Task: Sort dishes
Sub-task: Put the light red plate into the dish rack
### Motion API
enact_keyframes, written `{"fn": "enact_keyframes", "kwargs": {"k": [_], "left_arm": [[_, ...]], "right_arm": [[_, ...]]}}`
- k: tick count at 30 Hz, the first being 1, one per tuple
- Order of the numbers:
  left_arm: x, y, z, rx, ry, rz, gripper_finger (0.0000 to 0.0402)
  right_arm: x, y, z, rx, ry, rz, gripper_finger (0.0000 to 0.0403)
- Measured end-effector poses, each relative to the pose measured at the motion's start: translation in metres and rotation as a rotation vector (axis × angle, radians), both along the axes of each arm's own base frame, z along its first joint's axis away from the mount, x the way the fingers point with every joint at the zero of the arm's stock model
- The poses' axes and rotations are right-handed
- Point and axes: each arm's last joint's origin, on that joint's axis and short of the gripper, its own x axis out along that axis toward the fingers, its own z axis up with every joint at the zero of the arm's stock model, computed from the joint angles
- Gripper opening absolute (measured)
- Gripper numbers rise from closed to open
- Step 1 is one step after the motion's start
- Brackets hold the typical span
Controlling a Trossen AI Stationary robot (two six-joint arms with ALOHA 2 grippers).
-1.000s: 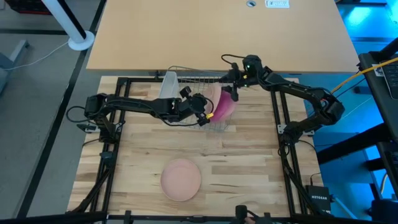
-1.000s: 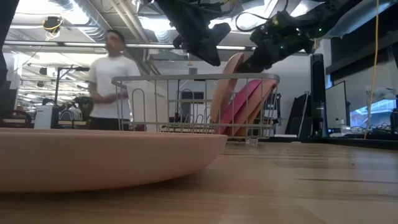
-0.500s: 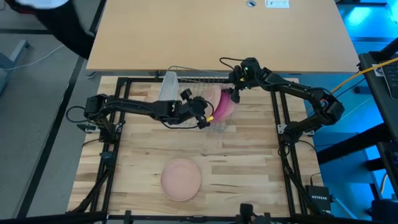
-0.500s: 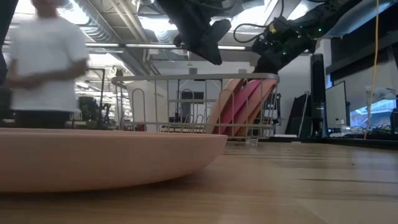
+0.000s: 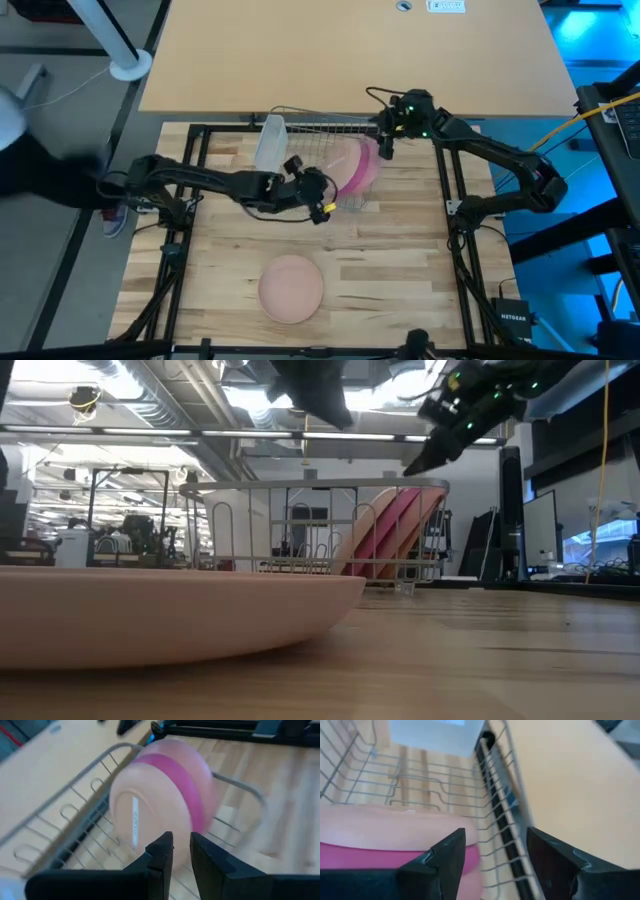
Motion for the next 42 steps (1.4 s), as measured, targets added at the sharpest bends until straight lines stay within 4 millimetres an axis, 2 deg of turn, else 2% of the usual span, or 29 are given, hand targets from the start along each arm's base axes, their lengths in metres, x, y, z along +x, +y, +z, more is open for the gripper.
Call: {"fn": "enact_keyframes", "kwargs": {"k": [5, 9, 12, 14, 19, 24, 31, 42], "left_arm": [[-0.026, -0.029, 0.017, -0.168, -0.045, 0.014, 0.0060], [-0.048, -0.055, 0.021, -0.425, -0.036, 0.021, 0.0060], [-0.058, -0.078, 0.017, -0.616, -0.007, 0.057, 0.0060], [-0.062, -0.092, 0.014, -0.684, 0.001, 0.079, 0.0060], [-0.071, -0.124, 0.004, -0.760, 0.000, 0.086, 0.0060], [-0.082, -0.144, -0.021, -0.784, 0.011, 0.186, 0.0060], [-0.092, -0.157, -0.065, -0.770, 0.071, 0.308, 0.0060], [-0.112, -0.141, -0.112, -0.699, 0.147, 0.439, 0.0060]], "right_arm": [[-0.017, 0.014, 0.022, -0.050, -0.036, -0.026, 0.0214], [-0.030, 0.028, 0.031, 0.021, -0.053, -0.028, 0.0214], [-0.039, 0.040, 0.031, 0.169, -0.059, 0.011, 0.0214], [-0.044, 0.048, 0.030, 0.283, -0.054, 0.067, 0.0214], [-0.053, 0.065, 0.022, 0.575, -0.028, 0.255, 0.0214], [-0.064, 0.080, 0.013, 0.807, 0.052, 0.324, 0.0214], [-0.071, 0.107, 0.008, 0.906, 0.194, 0.433, 0.0214], [-0.062, 0.141, 0.011, 0.880, 0.282, 0.643, 0.0214]]}}
